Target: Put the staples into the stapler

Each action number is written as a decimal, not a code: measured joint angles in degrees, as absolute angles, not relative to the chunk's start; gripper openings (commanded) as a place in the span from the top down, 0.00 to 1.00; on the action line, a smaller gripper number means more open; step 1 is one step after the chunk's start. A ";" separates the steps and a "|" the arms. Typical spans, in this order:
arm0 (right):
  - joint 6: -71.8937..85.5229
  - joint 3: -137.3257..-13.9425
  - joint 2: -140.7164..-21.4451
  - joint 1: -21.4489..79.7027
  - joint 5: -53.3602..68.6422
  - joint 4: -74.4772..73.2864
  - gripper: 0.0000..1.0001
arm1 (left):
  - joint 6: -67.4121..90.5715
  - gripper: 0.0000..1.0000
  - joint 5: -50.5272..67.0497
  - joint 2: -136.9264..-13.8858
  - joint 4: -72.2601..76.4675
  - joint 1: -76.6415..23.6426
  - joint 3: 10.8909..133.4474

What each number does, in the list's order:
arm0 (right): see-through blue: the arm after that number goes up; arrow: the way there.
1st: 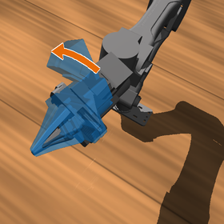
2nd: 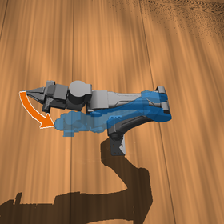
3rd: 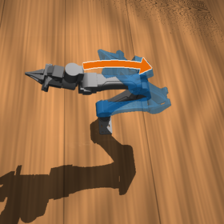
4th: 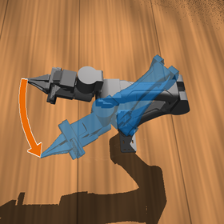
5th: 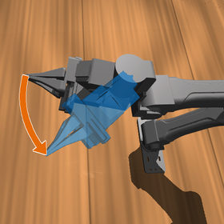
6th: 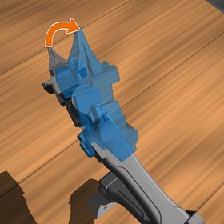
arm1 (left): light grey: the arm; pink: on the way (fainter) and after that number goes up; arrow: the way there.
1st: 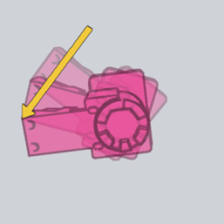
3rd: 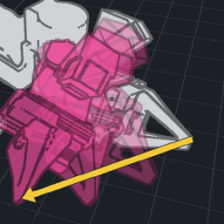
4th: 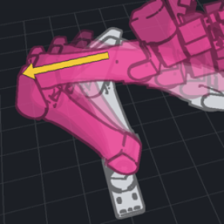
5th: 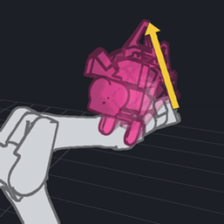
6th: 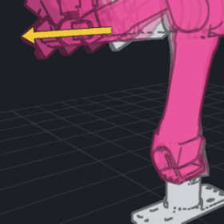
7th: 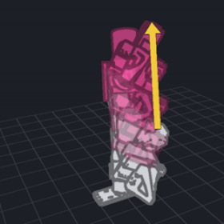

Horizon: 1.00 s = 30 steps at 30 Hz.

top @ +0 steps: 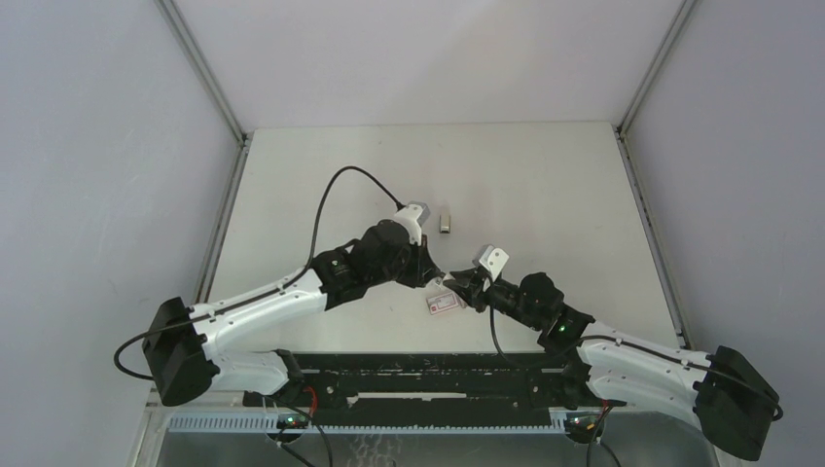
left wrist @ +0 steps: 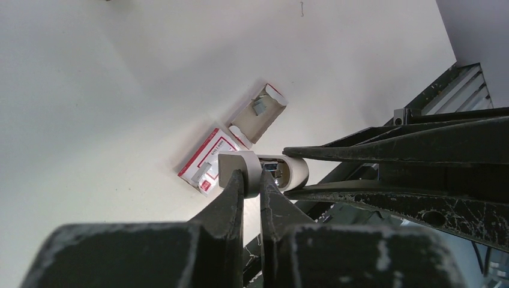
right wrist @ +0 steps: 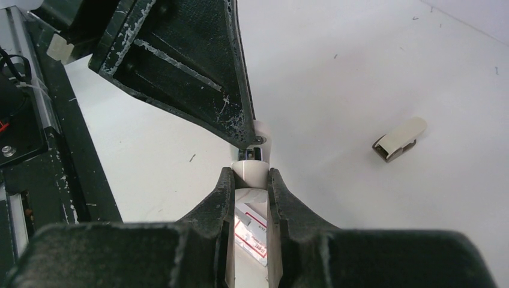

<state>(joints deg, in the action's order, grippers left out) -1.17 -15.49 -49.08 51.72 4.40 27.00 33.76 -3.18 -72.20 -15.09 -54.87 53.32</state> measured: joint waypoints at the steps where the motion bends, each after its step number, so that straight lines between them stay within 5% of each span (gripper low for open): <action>1: -1.19 -15.49 -49.08 51.81 4.29 27.07 1.00 | 34.00 1.00 -2.81 -72.12 -15.00 -54.61 53.21; 30: -0.54 -16.21 -60.86 52.66 3.27 34.92 1.00 | 42.65 1.00 5.63 -56.58 -4.95 -36.47 35.59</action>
<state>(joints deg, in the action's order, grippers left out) -0.54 -16.21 -60.86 52.66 3.27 34.92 42.65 5.63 -56.58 -4.95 -36.47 35.59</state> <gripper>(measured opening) 0.132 0.099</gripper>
